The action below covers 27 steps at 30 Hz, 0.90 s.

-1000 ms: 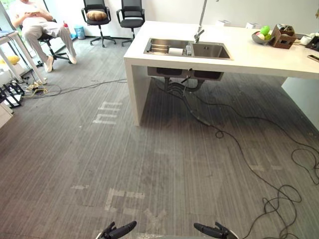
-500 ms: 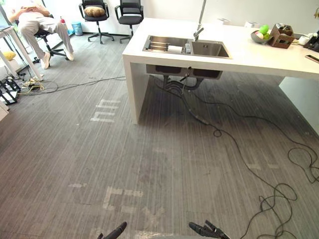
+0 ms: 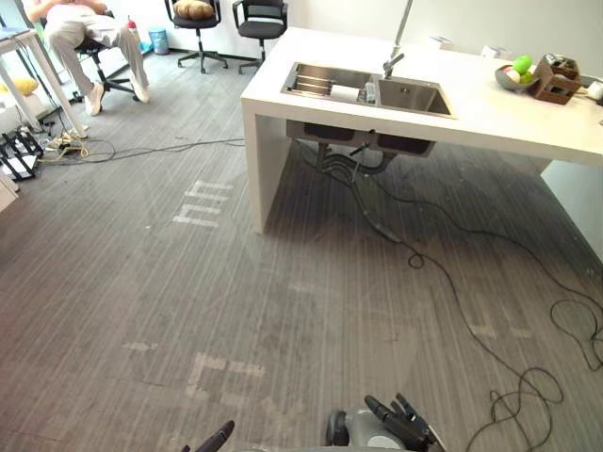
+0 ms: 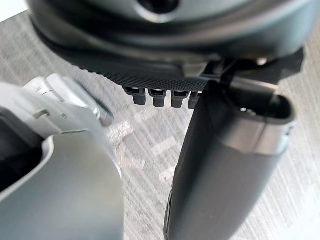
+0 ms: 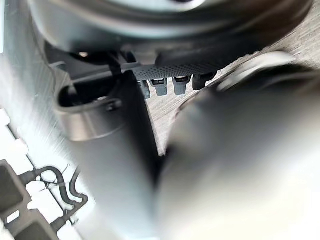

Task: Walk over to the sink, pick up the cup, carry it to the dishwasher, place the cup inside the dishwasher, then close the dishwasher door

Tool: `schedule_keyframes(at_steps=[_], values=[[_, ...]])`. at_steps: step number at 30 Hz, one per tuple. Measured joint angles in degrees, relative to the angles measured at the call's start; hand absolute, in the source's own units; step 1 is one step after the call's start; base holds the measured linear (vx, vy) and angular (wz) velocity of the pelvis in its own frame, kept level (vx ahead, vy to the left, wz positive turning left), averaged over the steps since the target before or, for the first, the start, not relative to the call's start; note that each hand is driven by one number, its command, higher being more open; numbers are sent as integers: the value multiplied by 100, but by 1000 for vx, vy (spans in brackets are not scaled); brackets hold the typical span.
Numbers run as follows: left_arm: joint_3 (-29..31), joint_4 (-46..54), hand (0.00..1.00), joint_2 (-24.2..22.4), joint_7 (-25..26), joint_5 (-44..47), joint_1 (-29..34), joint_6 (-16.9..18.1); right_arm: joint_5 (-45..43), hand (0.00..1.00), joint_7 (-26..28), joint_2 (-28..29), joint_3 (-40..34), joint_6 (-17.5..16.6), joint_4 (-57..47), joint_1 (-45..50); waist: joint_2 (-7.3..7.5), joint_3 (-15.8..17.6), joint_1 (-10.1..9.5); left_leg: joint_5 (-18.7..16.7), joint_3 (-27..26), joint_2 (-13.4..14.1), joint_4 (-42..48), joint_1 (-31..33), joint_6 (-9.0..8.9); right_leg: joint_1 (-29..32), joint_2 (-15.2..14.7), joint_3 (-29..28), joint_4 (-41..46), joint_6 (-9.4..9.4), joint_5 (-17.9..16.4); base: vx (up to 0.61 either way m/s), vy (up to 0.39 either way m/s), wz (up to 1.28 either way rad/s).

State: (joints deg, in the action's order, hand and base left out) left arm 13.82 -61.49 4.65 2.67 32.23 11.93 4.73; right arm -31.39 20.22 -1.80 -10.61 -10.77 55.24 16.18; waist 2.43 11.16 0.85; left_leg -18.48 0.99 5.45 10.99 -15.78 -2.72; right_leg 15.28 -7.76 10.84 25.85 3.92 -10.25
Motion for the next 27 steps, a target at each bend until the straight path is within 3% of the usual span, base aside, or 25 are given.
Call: schedule_keyframes(at_steps=[1, 2, 3, 4, 5, 7, 8, 10, 11, 13, 14, 16, 17, 18, 19, 20, 21, 22, 23, 27], values=[[115, 62, 100, -67, 8, -349, 7, 22, -76, 100, -3, 3, -42, 60, -66, 50, -53, 28, 7, -394, 44, 113, 266, -181, -131, -24, -92, 38, 325, -71, 376, 463, -360, 29], [132, 64, 100, -88, 7, -411, 7, 28, -100, 100, 2, -9, -42, 75, -78, 57, -71, 27, 16, -448, 52, 143, 285, -232, -167, -6, -87, 61, 459, -90, 377, 500, -364, 34], [202, 72, 100, -196, -1, -544, -5, 67, -119, 100, 14, -76, -56, 122, -183, 54, -146, 9, 34, -536, 34, 288, 397, -366, -234, 56, -47, 165, 968, -289, 38, 506, -343, 26], [290, 140, 100, -320, -4, -555, -71, 103, -118, 100, -9, -133, -144, 214, -217, -14, -283, 7, 37, -538, -8, 417, 729, -298, -249, 47, 0, 263, 1235, -355, -299, 497, -334, 26], [328, 195, 100, -381, -4, -597, -92, 111, -119, 100, -24, -151, -204, 270, -245, -32, -335, 7, 39, -522, 0, 475, 948, -220, -275, 15, 33, 321, 1290, -366, -415, 570, -380, 23], [521, 333, 100, -576, -3, -662, -91, 120, -121, 100, -76, -215, -290, 435, -258, -54, -507, -72, 91, -160, 86, 664, 1849, 77, -387, -320, 184, 524, 1278, -508, -768, 553, -337, 27], [609, 334, 100, -606, -4, -683, -93, 111, -120, 100, -99, -218, -290, 493, -248, -99, -517, -82, 126, 133, 233, 690, 2388, 249, -474, -537, 242, 573, 1194, -525, -869, 440, -231, 21], [724, 321, 100, -611, -1, -780, -90, 110, -120, 100, -163, -252, -289, 535, -229, -116, -559, -100, 151, 1064, 428, 782, 3638, 834, -756, -948, 412, 639, 829, -567, -930, 366, -171, 4], [884, 337, 100, -662, -3, -798, -62, 142, -118, 100, -192, -285, -288, 550, -216, -158, -639, -94, 130, 1497, 226, 1045, 5164, 1539, -748, -1444, 647, 610, 324, -664, -933, 314, -99, -15], [974, 339, 100, -641, 6, -822, 5, 190, -114, 100, -236, -267, -258, 579, -156, -258, -609, -27, 111, 1274, -113, 1201, 6320, 2124, -425, -2082, 792, 540, -233, -681, -879, 420, -77, -22], [940, 350, 100, -611, 20, -931, 42, 254, -108, 100, -278, -249, -248, 580, -128, -291, -569, -15, 30, 1102, -323, 1102, 6577, 2584, -286, -2499, 801, 489, -640, -617, -801, 528, -41, -23], [927, 573, 100, -684, 98, -1153, 33, 473, -120, 100, -306, -265, -238, 605, -41, -455, -529, 56, -102, 817, -670, 896, 6106, 3130, -239, -2906, 749, 397, -1058, -495, -691, 466, 45, -33], [727, 826, 100, -652, 264, -1709, 50, 711, -172, 100, -354, -270, -189, 649, -34, -648, -497, 130, -235, 571, -1119, 613, 4963, 3392, -45, -3168, 615, 246, -1237, -471, -678, 533, 144, -55], [430, 1064, 100, -554, 505, -2305, 91, 899, -228, 100, -393, -292, -164, 691, -22, -834, -459, 208, -275, 625, -1349, 277, 3373, 3320, 60, -3307, 426, 126, -1192, -385, -729, 547, 152, -60], [225, 1264, 100, -517, 662, -2658, 175, 949, -235, 100, -397, -306, -147, 713, -32, -906, -492, 203, -282, 987, -1377, 90, 2179, 3164, 35, -3317, 375, 34, -1114, -314, -779, 550, 178, -72], [-180, 1642, 100, -440, 937, -3126, 391, 1105, -238, 100, -413, -314, -34, 751, -23, -1035, -566, 237, -342, 2036, -1468, -49, 916, 2752, 624, -3466, 370, -299, -1047, -188, -924, 502, 198, -57], [-405, 1770, 100, -294, 1107, -3377, 305, 1129, -233, 100, -402, -263, 149, 804, -50, -1133, -420, 279, -317, 2028, -1566, -213, 620, 2524, 556, -3520, 293, -521, -1161, -251, -918, 497, 226, -46], [-579, 1994, 100, -278, 1318, -3639, 225, 1178, -219, 100, -342, -266, 300, 819, -127, -1197, -433, 281, -306, 1949, -1555, -217, 588, 2523, 516, -3468, 378, -622, -1294, -348, -829, 390, 186, -9], [-799, 2426, 100, -229, 1584, -3942, 124, 1246, -219, 100, -300, -249, 452, 817, -200, -1252, -399, 284, -308, 1740, -1574, -232, 777, 2591, 582, -3380, 476, -714, -1460, -323, -525, 320, 125, -1], [-1421, 4020, 100, -207, 2022, -4692, -138, 1208, -220, 100, -456, -230, 655, 832, -268, -1201, -311, 212, -255, 1238, -1698, -464, 962, 2485, 704, -3264, 162, -710, -905, -268, -503, 273, 77, -5]])
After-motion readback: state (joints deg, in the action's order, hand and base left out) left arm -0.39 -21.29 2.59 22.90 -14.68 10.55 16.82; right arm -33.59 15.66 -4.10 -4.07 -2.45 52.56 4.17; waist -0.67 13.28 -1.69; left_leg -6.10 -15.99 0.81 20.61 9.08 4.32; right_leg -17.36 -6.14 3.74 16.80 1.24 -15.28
